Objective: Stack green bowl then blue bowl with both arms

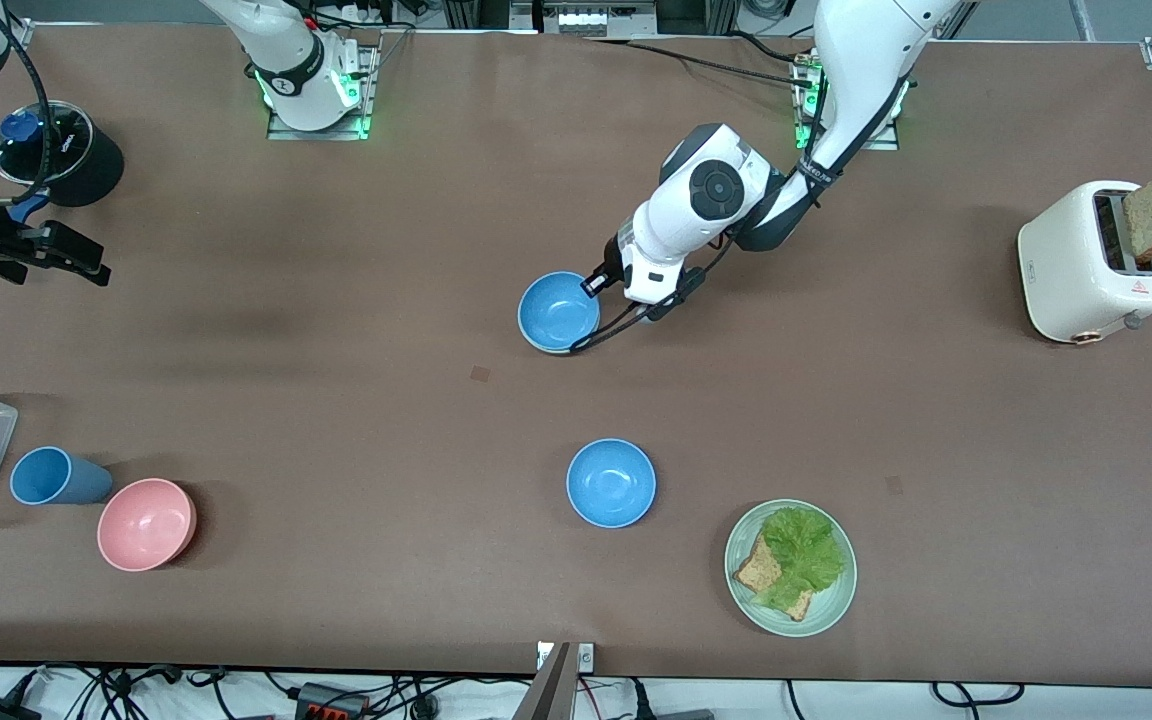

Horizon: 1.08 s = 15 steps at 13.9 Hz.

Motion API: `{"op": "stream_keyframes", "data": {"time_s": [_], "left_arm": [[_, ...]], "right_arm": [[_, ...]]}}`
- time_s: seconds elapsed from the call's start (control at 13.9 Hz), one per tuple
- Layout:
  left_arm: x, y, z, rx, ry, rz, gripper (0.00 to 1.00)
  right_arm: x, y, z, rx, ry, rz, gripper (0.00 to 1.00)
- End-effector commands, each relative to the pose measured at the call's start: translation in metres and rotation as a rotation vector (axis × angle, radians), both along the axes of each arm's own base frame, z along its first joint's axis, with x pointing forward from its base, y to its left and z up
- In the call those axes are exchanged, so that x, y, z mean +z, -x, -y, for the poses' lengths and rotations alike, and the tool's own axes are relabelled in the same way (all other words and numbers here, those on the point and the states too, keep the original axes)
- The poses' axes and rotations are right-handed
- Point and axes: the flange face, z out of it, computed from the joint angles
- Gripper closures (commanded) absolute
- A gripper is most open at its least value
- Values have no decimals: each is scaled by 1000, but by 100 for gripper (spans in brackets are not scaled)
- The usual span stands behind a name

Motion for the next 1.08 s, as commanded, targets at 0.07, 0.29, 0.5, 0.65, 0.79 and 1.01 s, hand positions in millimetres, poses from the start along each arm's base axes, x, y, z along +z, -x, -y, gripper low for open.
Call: {"op": "stream_keyframes", "data": {"time_s": [0.07, 0.29, 0.5, 0.65, 0.79, 1.01], "left_arm": [[38, -36, -18, 7, -39, -24, 67], [87, -73, -35, -5, -61, -77, 66], [113, -102, -76, -46, -63, -56, 66], [129, -116, -112, -148, -62, -1, 63], [142, -133, -149, -233, -55, 56, 60], [145, -150, -201, -408, -41, 110, 59]], "right_arm": [[6, 6, -1, 6, 4, 0, 0], [6, 5, -1, 3, 4, 2, 0], [7, 6, -1, 2, 5, 3, 0], [6, 5, 0, 2, 4, 2, 0], [3, 4, -1, 3, 4, -1, 0], [6, 5, -3, 12, 12, 0, 0]]}}
